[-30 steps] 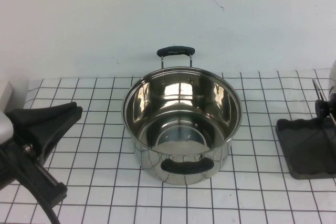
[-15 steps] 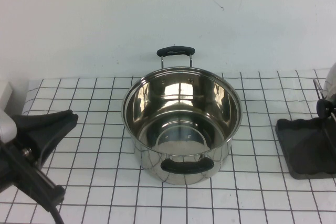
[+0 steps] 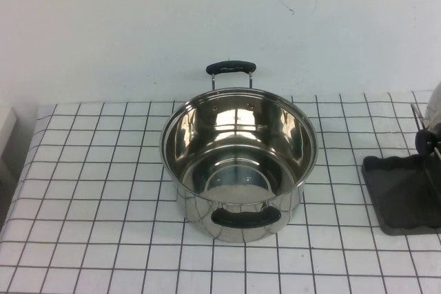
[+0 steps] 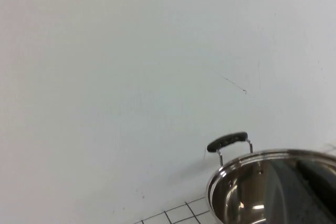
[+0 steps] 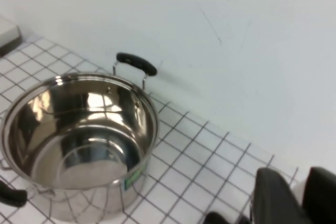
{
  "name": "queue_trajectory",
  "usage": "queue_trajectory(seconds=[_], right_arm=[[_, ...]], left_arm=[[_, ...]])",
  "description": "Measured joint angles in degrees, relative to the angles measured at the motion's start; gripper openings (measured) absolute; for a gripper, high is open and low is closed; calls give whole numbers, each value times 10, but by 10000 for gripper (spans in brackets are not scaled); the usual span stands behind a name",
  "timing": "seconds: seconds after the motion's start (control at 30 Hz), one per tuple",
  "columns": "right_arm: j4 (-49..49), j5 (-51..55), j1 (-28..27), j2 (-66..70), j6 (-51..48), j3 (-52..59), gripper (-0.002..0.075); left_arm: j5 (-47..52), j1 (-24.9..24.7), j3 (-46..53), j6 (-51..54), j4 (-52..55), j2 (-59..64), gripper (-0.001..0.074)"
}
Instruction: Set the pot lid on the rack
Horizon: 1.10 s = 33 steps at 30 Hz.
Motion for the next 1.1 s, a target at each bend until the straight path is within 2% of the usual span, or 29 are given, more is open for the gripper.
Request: queue_trajectory(seconds=[0.27,0.43,0.53,0.73,1.1], right_arm=[[110,-72,19,-122,-105,141,114],[209,-128,40,-248,-226,244,48],[237,-138,52,-315,-263,292,13],[246,-187,84,-392,-275,371,0],[260,-230,185,-397,-279,458,-1]], left_arm=[[58,0,83,-93,-2,-112,-1],[54,0,95,-125,-5,-117,-1],[54,0,107,-127,-6,-117,-1],[46,0,127,-121,-6,-117,-1],[-60,0,131,-121,-5,-117,-1]])
